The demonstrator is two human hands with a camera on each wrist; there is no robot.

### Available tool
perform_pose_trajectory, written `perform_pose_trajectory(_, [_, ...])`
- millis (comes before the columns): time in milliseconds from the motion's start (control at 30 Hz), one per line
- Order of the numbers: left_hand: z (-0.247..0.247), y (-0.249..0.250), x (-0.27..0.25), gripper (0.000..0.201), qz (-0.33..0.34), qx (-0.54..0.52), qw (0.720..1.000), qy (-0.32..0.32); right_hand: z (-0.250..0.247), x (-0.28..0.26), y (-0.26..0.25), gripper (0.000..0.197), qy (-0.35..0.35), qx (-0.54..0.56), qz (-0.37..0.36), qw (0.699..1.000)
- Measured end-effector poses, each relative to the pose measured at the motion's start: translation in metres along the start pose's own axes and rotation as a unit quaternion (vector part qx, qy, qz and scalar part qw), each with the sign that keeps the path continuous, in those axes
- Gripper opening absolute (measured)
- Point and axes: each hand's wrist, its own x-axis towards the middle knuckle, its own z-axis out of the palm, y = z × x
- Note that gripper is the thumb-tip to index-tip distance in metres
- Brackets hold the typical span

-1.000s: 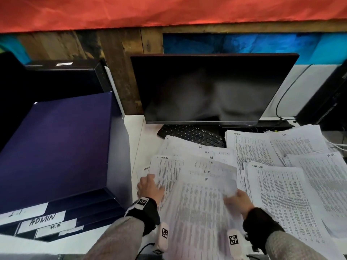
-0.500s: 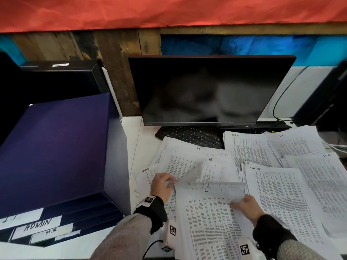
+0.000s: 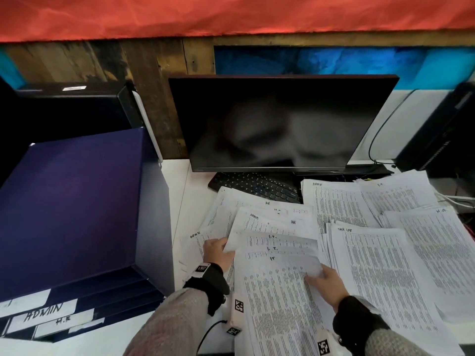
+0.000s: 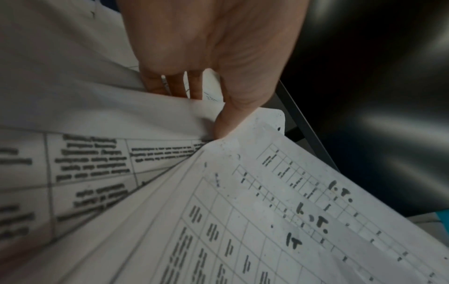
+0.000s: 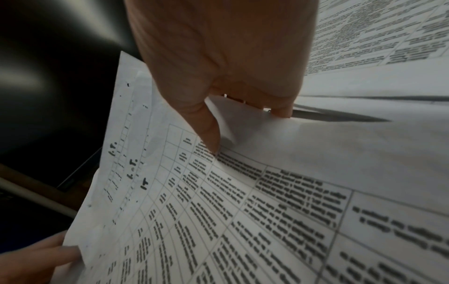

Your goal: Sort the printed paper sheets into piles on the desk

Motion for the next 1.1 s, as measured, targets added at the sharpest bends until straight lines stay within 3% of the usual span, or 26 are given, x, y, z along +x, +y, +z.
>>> perform_pose_trajectory(33, [0.001, -0.001, -0.001, 0.018, 0.009, -0.017, 1.0, -0.005, 0.001, 0.001, 0.001, 0.026, 0.002, -0.001, 0.001, 1.0])
perform_pose_trajectory(133, [0.008, -0.006, -0.008, 0.043, 0.024, 0.004, 1.0, -0.013, 0.003, 0.001, 0.001, 0.024, 0.002, -0.004, 0.002, 1.0])
perform_pose_trajectory(267, [0.018, -0.008, -0.017, 0.033, 0.098, 0.113, 0.989, 0.023, 0.003, 0.0, 0.002, 0.026, -0.004, -0.01, 0.001, 1.0])
perform_pose_trajectory(367, [0.009, -0.013, -0.015, 0.038, 0.029, 0.186, 0.981, 0.048, 0.003, -0.004, -0.002, 0.024, -0.013, -0.003, -0.008, 1.0])
perform_pose_trajectory(467, [-0.001, -0.015, -0.012, 0.036, -0.052, 0.151, 0.987, 0.025, 0.005, -0.006, -0.004, 0.023, -0.023, -0.008, -0.011, 1.0])
perform_pose_trajectory(600, [-0.005, -0.015, -0.004, 0.028, -0.041, 0.065, 0.997, 0.031, 0.008, -0.005, -0.004, 0.026, -0.032, -0.008, -0.006, 0.999])
perform_pose_trajectory(700, [-0.001, -0.014, -0.009, 0.02, 0.05, 0.066, 0.995, 0.057, 0.01, -0.005, -0.004, 0.025, -0.023, -0.01, -0.009, 1.0])
perform_pose_trajectory(833, [0.012, -0.006, -0.025, 0.01, 0.219, 0.113, 0.965, 0.084, 0.01, -0.005, -0.005, 0.024, -0.012, -0.009, -0.009, 1.0])
perform_pose_trajectory(900, [0.017, -0.009, -0.025, 0.011, 0.247, 0.089, 0.962, 0.076, 0.009, -0.004, -0.004, 0.024, -0.008, -0.008, -0.008, 1.0])
perform_pose_trajectory(1000, [0.016, -0.015, -0.021, 0.02, 0.186, 0.03, 0.978, 0.093, 0.01, -0.004, -0.004, 0.023, -0.009, -0.004, -0.009, 1.0])
perform_pose_trajectory(1100, [0.007, -0.018, -0.013, 0.055, 0.059, -0.03, 0.993, 0.093, 0.01, -0.005, -0.006, 0.024, -0.022, 0.009, 0.002, 1.0])
